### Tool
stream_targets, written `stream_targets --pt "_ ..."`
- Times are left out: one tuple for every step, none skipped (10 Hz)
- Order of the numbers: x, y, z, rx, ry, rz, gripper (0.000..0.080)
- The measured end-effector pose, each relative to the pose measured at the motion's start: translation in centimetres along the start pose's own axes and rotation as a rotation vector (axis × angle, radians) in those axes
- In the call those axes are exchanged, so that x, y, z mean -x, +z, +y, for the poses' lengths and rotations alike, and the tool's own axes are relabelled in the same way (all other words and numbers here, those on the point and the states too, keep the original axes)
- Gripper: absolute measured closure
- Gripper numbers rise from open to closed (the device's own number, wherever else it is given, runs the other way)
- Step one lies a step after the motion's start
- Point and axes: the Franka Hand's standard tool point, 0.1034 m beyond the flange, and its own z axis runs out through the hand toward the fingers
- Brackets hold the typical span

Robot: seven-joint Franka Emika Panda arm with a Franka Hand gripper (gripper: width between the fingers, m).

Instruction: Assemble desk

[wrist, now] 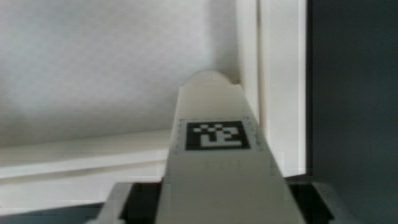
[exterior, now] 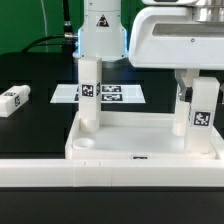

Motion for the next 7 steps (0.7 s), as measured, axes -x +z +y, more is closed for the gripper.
stream_targets --pt "-0.1 0.1 0.4 0.003 0.063 0.003 0.0509" --pt "-0.1 0.0 0.7 0.008 0.167 0.003 0.0509" --pt "-0.2 0.0 1.4 0.021 0.256 -0.001 0.0507" --pt "-0.4 0.0 2.1 0.033 0.342 -0.004 0.0505" --pt "-0.6 0.0 2.9 0.046 0.427 0.003 0.0505" --pt "-0.7 0.0 3.3 0.053 0.456 0.004 0.0505" --pt "-0.7 0.0 3.4 0.053 0.455 0.004 0.0504"
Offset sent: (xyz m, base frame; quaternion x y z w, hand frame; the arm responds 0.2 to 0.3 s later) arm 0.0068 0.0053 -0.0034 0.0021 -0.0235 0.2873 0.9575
